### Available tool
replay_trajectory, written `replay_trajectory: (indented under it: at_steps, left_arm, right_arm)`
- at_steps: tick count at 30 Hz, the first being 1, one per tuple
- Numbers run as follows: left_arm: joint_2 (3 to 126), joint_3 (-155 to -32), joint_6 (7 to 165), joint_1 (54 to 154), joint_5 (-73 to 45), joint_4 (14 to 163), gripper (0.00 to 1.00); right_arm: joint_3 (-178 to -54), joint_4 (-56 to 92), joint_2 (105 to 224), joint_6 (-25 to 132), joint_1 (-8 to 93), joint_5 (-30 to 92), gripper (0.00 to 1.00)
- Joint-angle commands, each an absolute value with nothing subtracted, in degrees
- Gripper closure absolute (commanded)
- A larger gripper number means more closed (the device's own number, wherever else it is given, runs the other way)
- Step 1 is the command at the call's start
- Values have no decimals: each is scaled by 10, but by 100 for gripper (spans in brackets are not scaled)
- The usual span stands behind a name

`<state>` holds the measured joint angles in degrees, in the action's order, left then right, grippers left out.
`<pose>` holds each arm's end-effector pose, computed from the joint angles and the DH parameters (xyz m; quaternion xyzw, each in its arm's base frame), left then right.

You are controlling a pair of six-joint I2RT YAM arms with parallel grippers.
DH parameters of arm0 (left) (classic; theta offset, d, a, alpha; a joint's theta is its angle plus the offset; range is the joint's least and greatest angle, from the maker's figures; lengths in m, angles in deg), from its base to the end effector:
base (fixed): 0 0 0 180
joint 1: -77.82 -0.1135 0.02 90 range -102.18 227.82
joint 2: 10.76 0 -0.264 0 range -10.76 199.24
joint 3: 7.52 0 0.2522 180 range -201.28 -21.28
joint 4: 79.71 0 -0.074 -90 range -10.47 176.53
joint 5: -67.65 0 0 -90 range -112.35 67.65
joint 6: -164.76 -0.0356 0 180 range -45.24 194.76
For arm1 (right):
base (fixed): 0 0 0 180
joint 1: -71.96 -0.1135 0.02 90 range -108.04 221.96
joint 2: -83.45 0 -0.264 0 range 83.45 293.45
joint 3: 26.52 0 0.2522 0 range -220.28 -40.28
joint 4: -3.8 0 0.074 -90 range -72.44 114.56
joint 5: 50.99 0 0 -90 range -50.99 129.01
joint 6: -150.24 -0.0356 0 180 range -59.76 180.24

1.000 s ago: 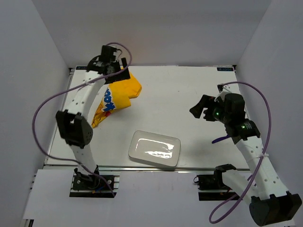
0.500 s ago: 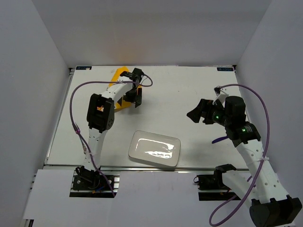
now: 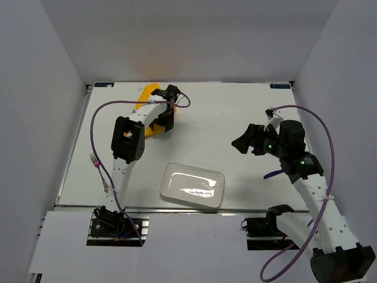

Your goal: Set the dinner table for one person

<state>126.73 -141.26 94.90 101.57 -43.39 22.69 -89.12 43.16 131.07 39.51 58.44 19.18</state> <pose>0.4467 -0.1826 0.1694 0.0171 0.9803 0.1412 0.1368 0.1757 0.0547 0.3293 -0.0411 0.8321 0.2955 0.4675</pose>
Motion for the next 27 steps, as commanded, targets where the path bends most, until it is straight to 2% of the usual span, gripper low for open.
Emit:
replay_trajectory:
  at_steps: [1,2,3,4,6,7,9,11,16,20,27]
  left_arm:
    - [1274,-1417,951,1016,-461,230,29]
    - [1277,-1419,951,1016,-461,232,33]
    - [1280,-1422,951,1016,-460,233,33]
    - [1283,-1423,951,1016,-456,235,55]
    - [1289,-1435,954,1016,-436,230,72]
    - [1287,-1434,955,1016,-427,232,90]
    - [1280,-1434,957,1016,-407,238,97]
    - [1277,-1440,960,1016,-384,238,100]
    - [1239,-1474,978,1027,-283,253,100]
    - [1192,-1481,1015,1062,-78,364,100]
    - [1155,-1488,1133,1129,79,607,100]
  right_arm:
    - [-887,406,1306,401,582,177,11]
    - [-887,407,1304,402,583,177,11]
    - [-886,406,1304,402,583,176,11]
    - [-887,406,1302,404,582,176,11]
    - [-885,405,1299,402,583,176,11]
    - [-886,406,1297,403,584,176,11]
    - [-888,407,1294,403,583,178,11]
    - [-888,408,1293,403,582,183,11]
    - [-884,405,1291,399,583,186,11]
    - [-884,393,1287,377,586,203,11]
    - [-892,410,1235,312,587,301,11]
